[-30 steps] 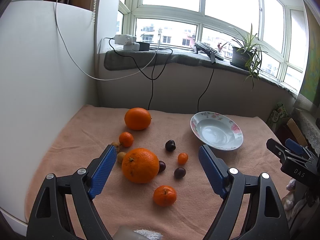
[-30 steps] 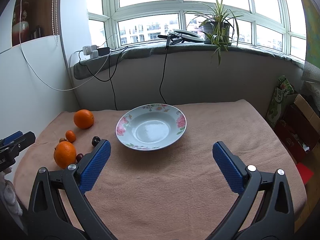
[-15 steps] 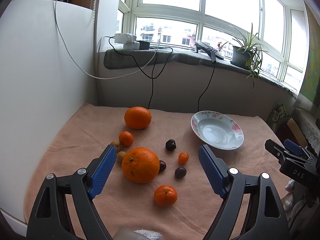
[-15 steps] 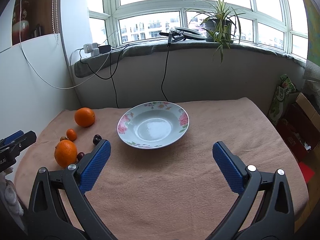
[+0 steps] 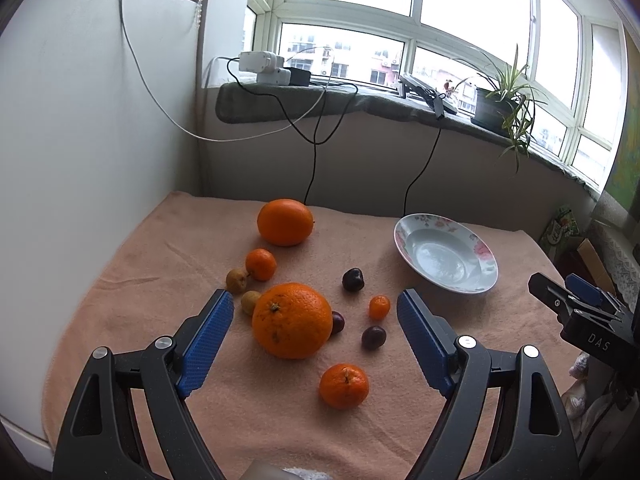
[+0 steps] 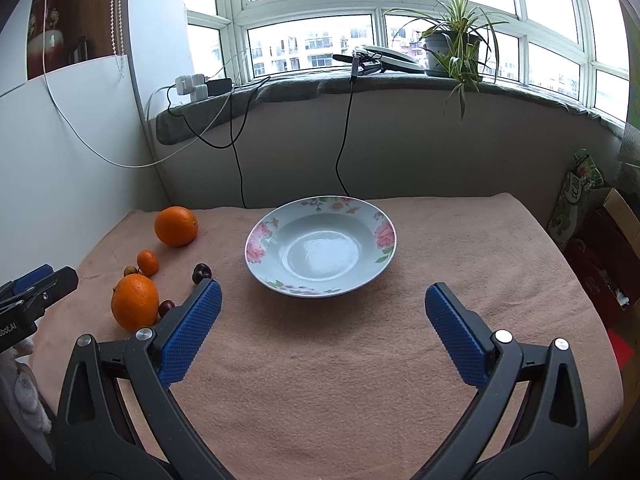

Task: Organize fruits
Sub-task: 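Move the right gripper to the large orange and close on it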

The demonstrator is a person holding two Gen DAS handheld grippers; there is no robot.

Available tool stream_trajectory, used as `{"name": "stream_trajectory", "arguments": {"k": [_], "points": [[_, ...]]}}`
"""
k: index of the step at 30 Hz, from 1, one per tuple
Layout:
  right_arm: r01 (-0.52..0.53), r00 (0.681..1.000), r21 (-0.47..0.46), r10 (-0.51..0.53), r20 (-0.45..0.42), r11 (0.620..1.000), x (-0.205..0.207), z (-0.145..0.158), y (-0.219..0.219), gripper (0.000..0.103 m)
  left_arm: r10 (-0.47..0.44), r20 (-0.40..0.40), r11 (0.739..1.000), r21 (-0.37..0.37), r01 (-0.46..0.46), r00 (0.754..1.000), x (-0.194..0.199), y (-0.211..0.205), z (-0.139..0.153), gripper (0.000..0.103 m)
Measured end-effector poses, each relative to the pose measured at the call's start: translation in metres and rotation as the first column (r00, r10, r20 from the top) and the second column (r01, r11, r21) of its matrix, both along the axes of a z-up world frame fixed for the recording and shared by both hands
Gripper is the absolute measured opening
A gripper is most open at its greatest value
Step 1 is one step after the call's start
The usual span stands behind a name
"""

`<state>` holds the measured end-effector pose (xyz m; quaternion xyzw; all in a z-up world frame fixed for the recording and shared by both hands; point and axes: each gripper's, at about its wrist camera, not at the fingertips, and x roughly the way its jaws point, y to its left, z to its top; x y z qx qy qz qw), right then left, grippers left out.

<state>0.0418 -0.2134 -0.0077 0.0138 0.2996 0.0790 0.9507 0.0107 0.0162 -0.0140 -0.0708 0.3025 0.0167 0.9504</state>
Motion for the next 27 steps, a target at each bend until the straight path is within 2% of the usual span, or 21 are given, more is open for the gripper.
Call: {"name": "stream_trajectory", "arguments": {"k": [8, 16, 21, 27], "points": [[-0.115, 0.993, 0.046, 0.116, -0.024, 0.992, 0.018, -0.003, 0.021, 0.103, 0.006, -0.03, 0.998, -0.054, -0.008, 1.0, 0.002, 0.017, -0.012, 0.084], [-0.25, 0.964, 0.06, 0.255, -0.076, 0.966, 0.041, -0.014, 0.054, 0.103, 0.007, -0.11, 0.991, -0.134, -0.022, 0.994, 0.004, 0.034, -0.039, 0.083], [-0.344, 0.924, 0.128, 0.36, -0.13, 0.93, 0.054, -0.023, 0.076, 0.103, -0.004, -0.148, 0.978, -0.208, -0.027, 0.989, 0.009, 0.043, -0.054, 0.082], [-0.445, 0.868, 0.138, 0.464, -0.174, 0.885, 0.065, -0.034, 0.107, 0.103, -0.03, -0.17, 0.964, -0.264, -0.016, 0.985, 0.016, 0.046, -0.065, 0.082]]}}
